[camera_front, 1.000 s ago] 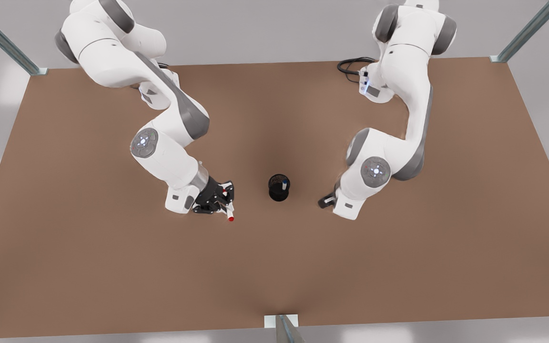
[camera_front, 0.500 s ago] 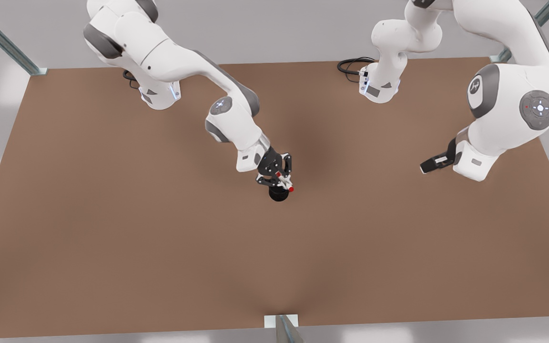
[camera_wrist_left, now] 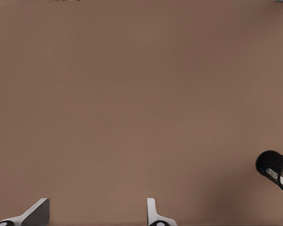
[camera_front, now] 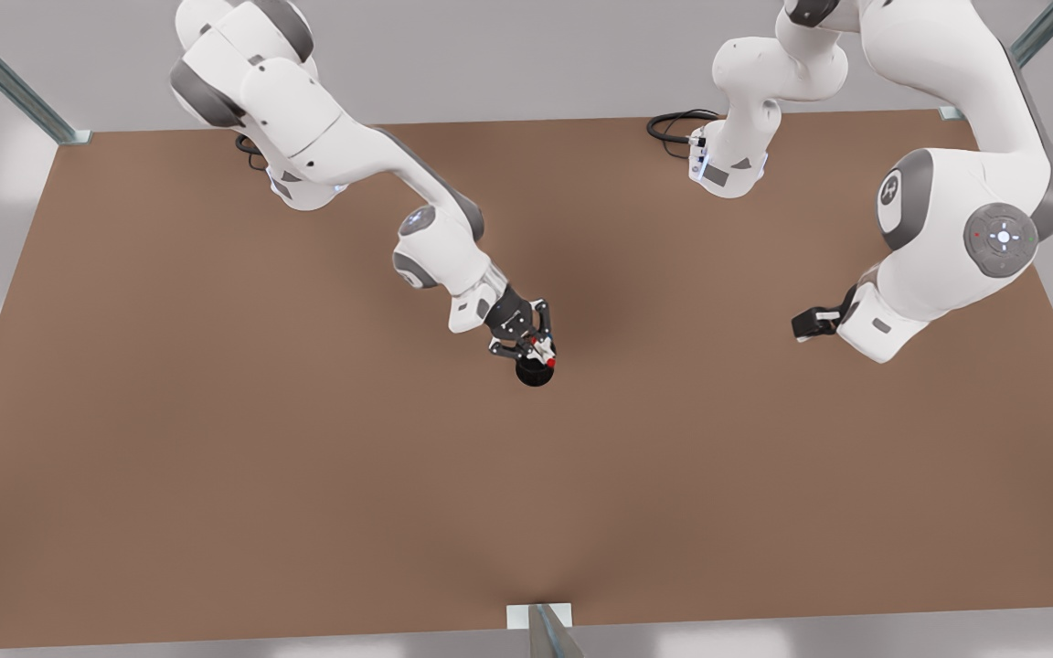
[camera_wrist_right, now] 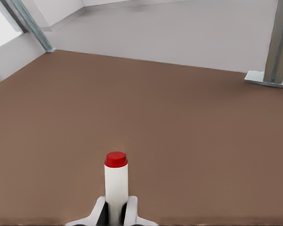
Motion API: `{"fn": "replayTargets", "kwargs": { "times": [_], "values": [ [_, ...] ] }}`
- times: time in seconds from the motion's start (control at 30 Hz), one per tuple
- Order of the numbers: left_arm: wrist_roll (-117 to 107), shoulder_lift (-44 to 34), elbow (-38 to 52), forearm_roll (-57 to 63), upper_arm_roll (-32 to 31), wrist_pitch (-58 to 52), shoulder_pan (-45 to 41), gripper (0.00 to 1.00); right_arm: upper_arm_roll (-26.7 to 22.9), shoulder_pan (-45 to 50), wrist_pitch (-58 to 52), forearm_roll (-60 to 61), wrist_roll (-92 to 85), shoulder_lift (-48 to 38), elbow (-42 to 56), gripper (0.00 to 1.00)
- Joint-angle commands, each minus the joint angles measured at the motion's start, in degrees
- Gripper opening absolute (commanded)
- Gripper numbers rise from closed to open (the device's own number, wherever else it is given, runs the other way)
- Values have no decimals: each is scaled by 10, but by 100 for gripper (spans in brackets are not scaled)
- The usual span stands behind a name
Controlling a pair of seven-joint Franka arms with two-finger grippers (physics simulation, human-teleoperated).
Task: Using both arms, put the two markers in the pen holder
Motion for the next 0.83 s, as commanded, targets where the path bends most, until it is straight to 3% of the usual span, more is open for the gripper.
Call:
{"fn": "replayTargets", "kwargs": {
  "times": [0.0, 0.03, 0.07, 0.1, 0.17, 0.27, 0.4, 0.43, 0.47, 0.57, 0.8],
  "values": [
    [102, -1, 0, 0, 0, 1, -1, 100, -50, 46, 94, -5, 50, 10, -14, 29],
    [102, -1, 0, 0, 0, 1, -1, 100, -79, 81, 120, 1, 50, 27, -17, 34],
    [102, -1, 0, 0, 0, 1, -2, 100, -87, 101, 132, 30, 50, 35, -12, 86],
    [102, -1, 0, 0, 0, 1, -2, 100, -97, 107, 132, 37, 49, 36, -1, 100],
    [102, -1, 0, 0, 0, 0, -3, 100, -101, 98, 94, 37, 44, 11, 11, 100],
    [102, -1, 0, 0, 0, -2, -5, 100, -112, -1, -377, 34, -37, -108, 150, 100],
    [102, -2, 1, 0, -1, -2, -5, 100, -116, -159, -802, 126, -68, -201, 212, 100],
    [113, -2, 1, 0, -1, -2, -5, 100, -111, -189, -816, 129, -130, -201, 211, 100],
    [123, -2, 1, 0, -1, -3, -5, 100, -154, -195, -851, 153, -201, -225, 206, 100],
    [123, -1, 1, 0, -1, -5, -5, 100, -154, -193, -924, 150, -215, -185, 262, 100],
    [122, 10, 1, 0, 0, -12, -12, 100, -153, -185, -890, 153, -206, -179, 262, 100]
  ]
}}
